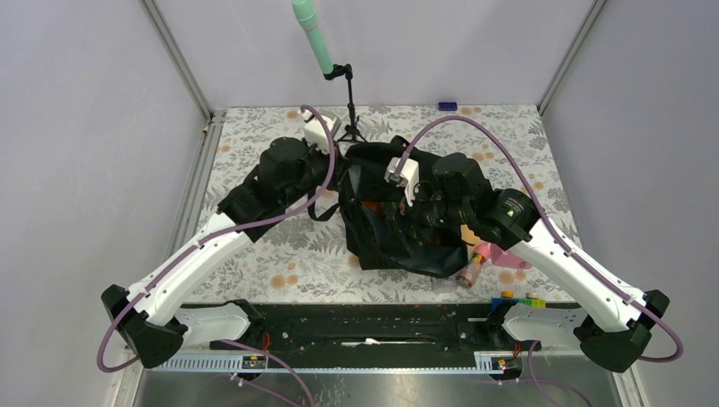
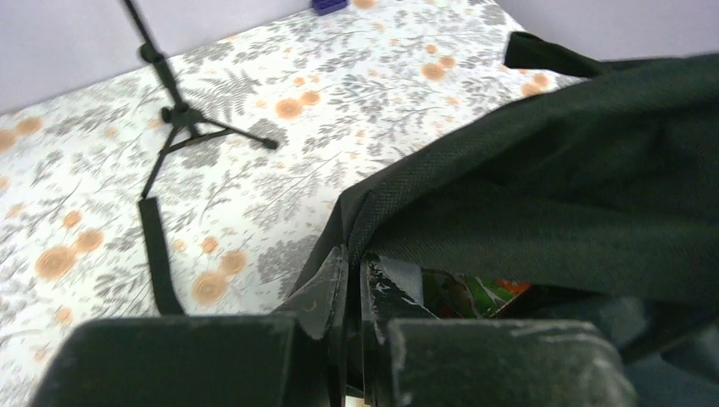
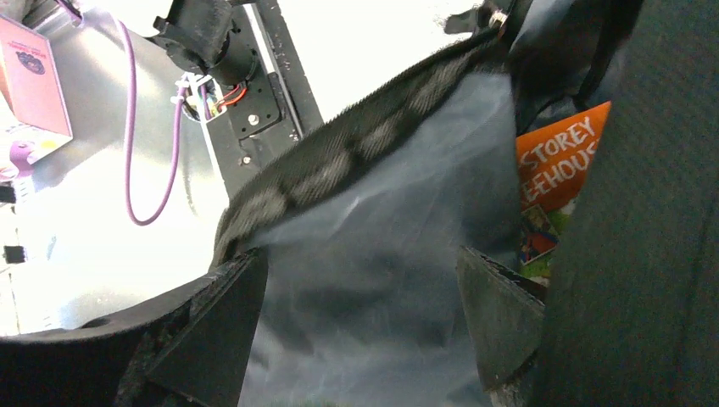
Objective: Pack the student bag
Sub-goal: Zip the student bag at the center of the board.
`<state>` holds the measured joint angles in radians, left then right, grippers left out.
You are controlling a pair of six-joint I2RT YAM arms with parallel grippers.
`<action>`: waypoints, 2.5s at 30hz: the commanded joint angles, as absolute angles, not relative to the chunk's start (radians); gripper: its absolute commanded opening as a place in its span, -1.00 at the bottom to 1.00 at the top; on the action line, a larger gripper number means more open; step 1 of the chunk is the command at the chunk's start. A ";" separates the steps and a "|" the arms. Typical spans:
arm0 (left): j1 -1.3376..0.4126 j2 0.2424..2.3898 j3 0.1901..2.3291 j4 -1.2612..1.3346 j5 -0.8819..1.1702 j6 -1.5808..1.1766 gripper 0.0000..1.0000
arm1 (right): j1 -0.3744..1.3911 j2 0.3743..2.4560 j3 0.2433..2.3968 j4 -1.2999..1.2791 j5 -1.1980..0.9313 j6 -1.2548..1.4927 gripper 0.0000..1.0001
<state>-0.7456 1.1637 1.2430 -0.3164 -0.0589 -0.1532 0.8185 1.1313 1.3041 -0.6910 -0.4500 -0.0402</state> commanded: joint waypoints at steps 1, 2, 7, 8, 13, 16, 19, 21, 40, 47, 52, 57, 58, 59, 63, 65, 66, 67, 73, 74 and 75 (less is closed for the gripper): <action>-0.644 1.048 1.274 -0.216 -0.186 -0.208 -1.00 | 0.838 1.136 1.375 -0.653 -0.497 -0.041 0.76; -0.622 1.022 1.258 -0.216 -0.181 -0.213 -1.00 | 0.838 1.140 1.387 -0.640 -0.493 -0.031 0.76; -0.593 0.946 1.198 -0.200 -0.132 -0.204 -1.00 | 0.839 1.167 1.460 -0.589 -0.444 0.017 0.76; -0.590 0.941 1.199 -0.213 -0.145 -0.203 -1.00 | 0.839 1.174 1.473 -0.580 -0.448 0.037 0.76; -0.569 0.935 1.200 -0.264 -0.173 -0.203 -1.00 | 0.839 1.196 1.499 -0.454 -0.613 0.146 0.76; -0.554 0.951 1.213 -0.268 -0.147 -0.220 -1.00 | 0.848 1.220 1.494 -0.384 -0.691 0.200 0.76; -0.547 0.961 1.210 -0.220 -0.066 -0.240 -1.00 | 0.858 1.270 1.483 -0.386 -0.657 0.204 0.73; -0.548 0.973 1.219 -0.207 -0.045 -0.254 -1.00 | 0.867 1.300 1.461 -0.384 -0.646 0.205 0.72; -0.446 1.000 1.200 -0.212 -0.046 -0.290 -1.00 | 0.982 1.233 1.358 -0.426 -0.452 0.148 0.91; -0.404 1.015 1.192 -0.228 -0.022 -0.304 -1.00 | 0.983 1.206 1.487 -0.517 -0.406 0.126 0.87; -0.384 1.008 1.173 -0.198 0.096 -0.304 -1.00 | 1.002 1.235 1.586 -0.511 -0.360 0.070 0.86; -0.342 1.014 1.168 -0.196 0.136 -0.343 -1.00 | 1.003 1.333 1.685 -0.485 -0.517 0.118 0.87; -0.333 1.010 1.158 -0.184 0.157 -0.352 -1.00 | 1.003 1.349 1.668 -0.459 -0.524 0.127 0.88; -0.327 1.004 1.150 -0.168 0.173 -0.359 -1.00 | 1.003 1.364 1.646 -0.444 -0.508 0.128 0.88; -0.324 0.990 1.128 -0.132 0.202 -0.360 -1.00 | 1.005 1.415 1.555 -0.469 -0.367 0.102 0.88; -0.323 0.991 1.127 -0.130 0.201 -0.359 -1.00 | 1.005 1.423 1.499 -0.466 -0.332 0.107 0.96; -0.321 0.990 1.127 -0.130 0.202 -0.359 -1.00 | 1.005 1.424 1.466 -0.460 -0.319 0.112 0.99; -0.320 0.991 1.127 -0.130 0.202 -0.360 -1.00 | 1.006 1.422 1.440 -0.457 -0.309 0.117 0.99; -0.308 0.987 1.122 -0.121 0.210 -0.362 -1.00 | 1.018 1.410 1.328 -0.483 -0.267 0.111 0.99; -0.306 0.989 1.122 -0.121 0.212 -0.363 -1.00 | 1.020 1.415 1.331 -0.508 -0.263 0.101 1.00; -0.303 0.991 1.122 -0.121 0.213 -0.364 -1.00 | 1.024 1.419 1.337 -0.532 -0.257 0.088 0.99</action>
<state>-0.3218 1.0168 1.1034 -0.2741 0.2066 -0.3462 1.0088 1.4223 1.3293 -0.5034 -0.3038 0.1242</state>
